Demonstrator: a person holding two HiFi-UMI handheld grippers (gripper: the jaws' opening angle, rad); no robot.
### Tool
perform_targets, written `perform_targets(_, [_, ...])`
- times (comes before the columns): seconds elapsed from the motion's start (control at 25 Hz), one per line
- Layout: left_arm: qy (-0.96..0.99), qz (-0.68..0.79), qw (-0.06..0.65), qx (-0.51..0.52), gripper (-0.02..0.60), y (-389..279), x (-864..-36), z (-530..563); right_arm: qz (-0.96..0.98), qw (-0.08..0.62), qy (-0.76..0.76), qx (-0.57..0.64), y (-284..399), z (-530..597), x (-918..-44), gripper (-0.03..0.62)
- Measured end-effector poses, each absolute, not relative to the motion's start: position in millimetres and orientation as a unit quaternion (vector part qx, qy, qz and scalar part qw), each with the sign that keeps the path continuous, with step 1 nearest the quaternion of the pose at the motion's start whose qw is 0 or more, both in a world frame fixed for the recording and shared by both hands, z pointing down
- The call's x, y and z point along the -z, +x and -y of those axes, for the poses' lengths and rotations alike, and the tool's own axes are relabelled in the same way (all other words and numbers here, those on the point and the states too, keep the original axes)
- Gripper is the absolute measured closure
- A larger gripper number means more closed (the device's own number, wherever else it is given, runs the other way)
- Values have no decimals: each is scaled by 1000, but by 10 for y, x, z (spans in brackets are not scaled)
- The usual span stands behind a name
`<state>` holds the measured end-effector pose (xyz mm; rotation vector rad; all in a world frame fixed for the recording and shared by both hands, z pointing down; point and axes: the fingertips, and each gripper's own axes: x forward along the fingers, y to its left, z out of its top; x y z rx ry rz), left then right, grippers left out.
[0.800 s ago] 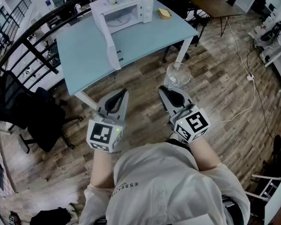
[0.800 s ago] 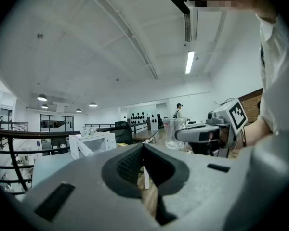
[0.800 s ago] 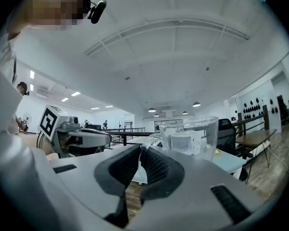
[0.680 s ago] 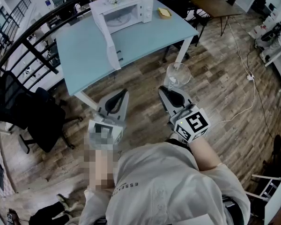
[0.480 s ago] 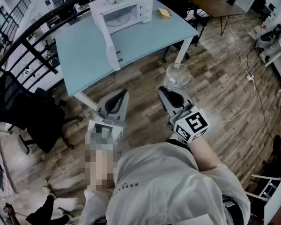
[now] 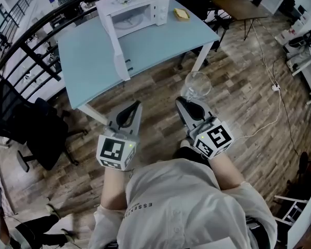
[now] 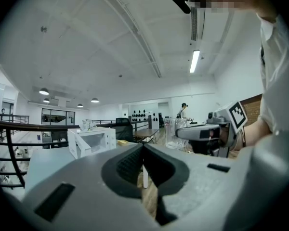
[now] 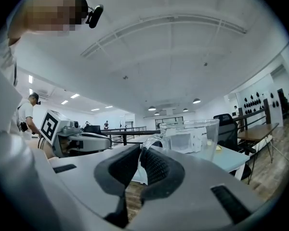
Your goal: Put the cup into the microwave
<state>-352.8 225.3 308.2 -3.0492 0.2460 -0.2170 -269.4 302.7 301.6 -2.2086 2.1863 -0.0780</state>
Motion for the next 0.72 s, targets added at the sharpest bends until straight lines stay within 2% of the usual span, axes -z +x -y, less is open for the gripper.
perform_targets(0.36, [-989, -121, 37, 81, 580, -2884, -3261, -1959, -738, 21, -674, 23, -1950, -2634, -3183, 563])
perform_targets(0.72, [-977, -194, 24, 88, 580, -1627, -3196, -1523, -796, 6, -605, 27, -687, -2028, -3162, 563])
